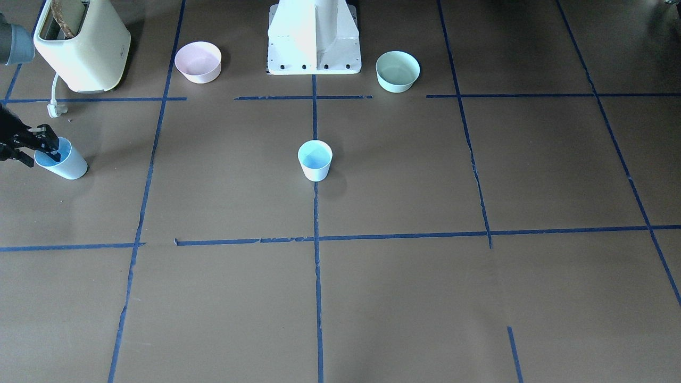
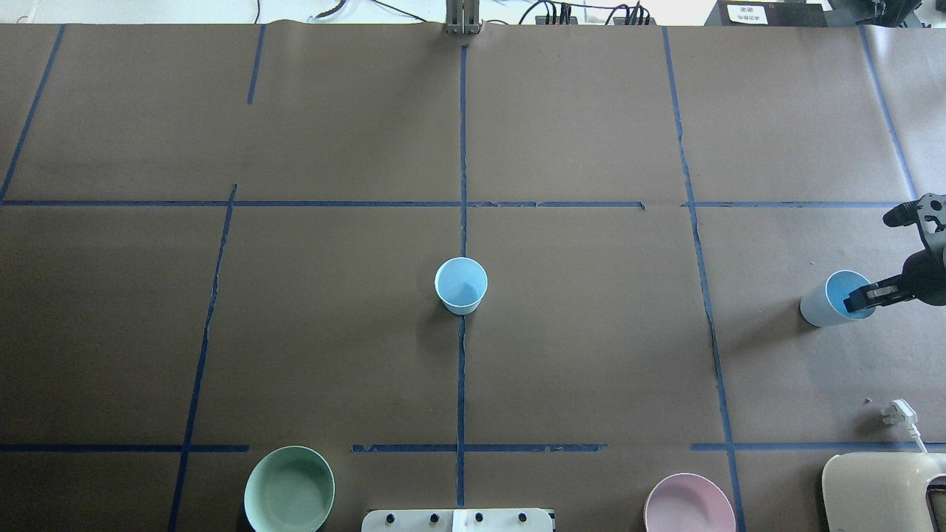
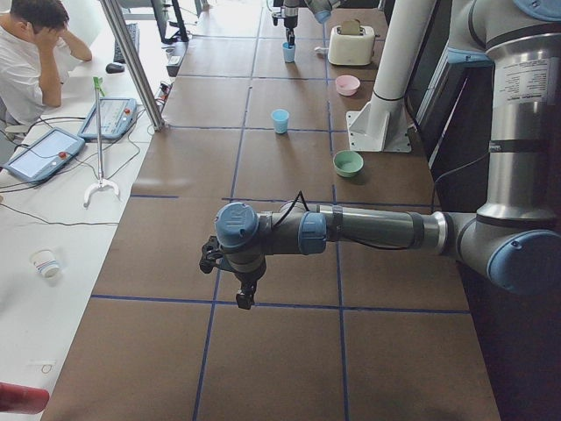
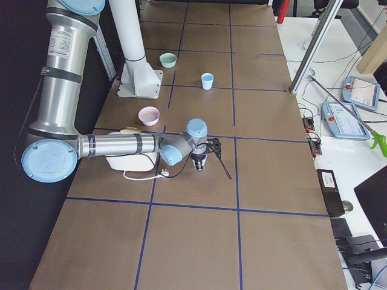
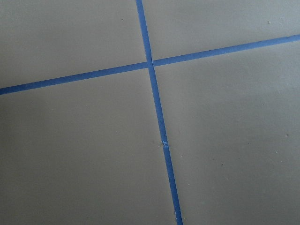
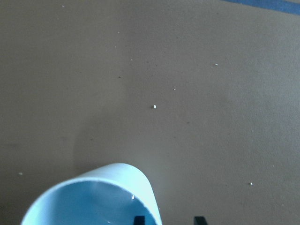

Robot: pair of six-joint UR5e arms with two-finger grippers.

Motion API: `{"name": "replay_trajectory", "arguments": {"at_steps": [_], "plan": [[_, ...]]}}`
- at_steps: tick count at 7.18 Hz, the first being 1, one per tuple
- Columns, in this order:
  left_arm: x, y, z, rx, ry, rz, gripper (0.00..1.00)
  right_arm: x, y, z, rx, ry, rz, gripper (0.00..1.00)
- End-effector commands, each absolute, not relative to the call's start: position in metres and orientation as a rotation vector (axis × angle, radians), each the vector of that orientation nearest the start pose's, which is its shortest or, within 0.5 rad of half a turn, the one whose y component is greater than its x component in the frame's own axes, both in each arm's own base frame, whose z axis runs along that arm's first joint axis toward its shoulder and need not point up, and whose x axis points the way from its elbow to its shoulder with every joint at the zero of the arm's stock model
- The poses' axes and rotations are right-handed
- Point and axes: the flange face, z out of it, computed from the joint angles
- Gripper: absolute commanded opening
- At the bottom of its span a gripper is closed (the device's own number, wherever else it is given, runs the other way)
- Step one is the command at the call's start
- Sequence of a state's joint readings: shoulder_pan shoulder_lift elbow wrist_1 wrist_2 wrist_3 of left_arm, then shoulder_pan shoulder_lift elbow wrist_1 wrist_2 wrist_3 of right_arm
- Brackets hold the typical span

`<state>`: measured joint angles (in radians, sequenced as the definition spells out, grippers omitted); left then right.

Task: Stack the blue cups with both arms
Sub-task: 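Lower the right gripper onto the other light blue cup and grasp it, then carry the cup with the right gripper and lower it into the center cup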

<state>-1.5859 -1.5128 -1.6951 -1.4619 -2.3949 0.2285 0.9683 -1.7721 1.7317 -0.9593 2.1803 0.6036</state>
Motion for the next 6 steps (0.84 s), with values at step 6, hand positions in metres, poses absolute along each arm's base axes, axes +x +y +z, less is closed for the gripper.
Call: {"name": "replay_trajectory", "arguments": {"at_steps": [6], "plan": [[-0.065, -0.463, 0.631, 0.063, 0.843, 0.183, 1.00, -0.377, -0.464, 0.314, -0.018, -0.923, 0.043, 0.00]]}}
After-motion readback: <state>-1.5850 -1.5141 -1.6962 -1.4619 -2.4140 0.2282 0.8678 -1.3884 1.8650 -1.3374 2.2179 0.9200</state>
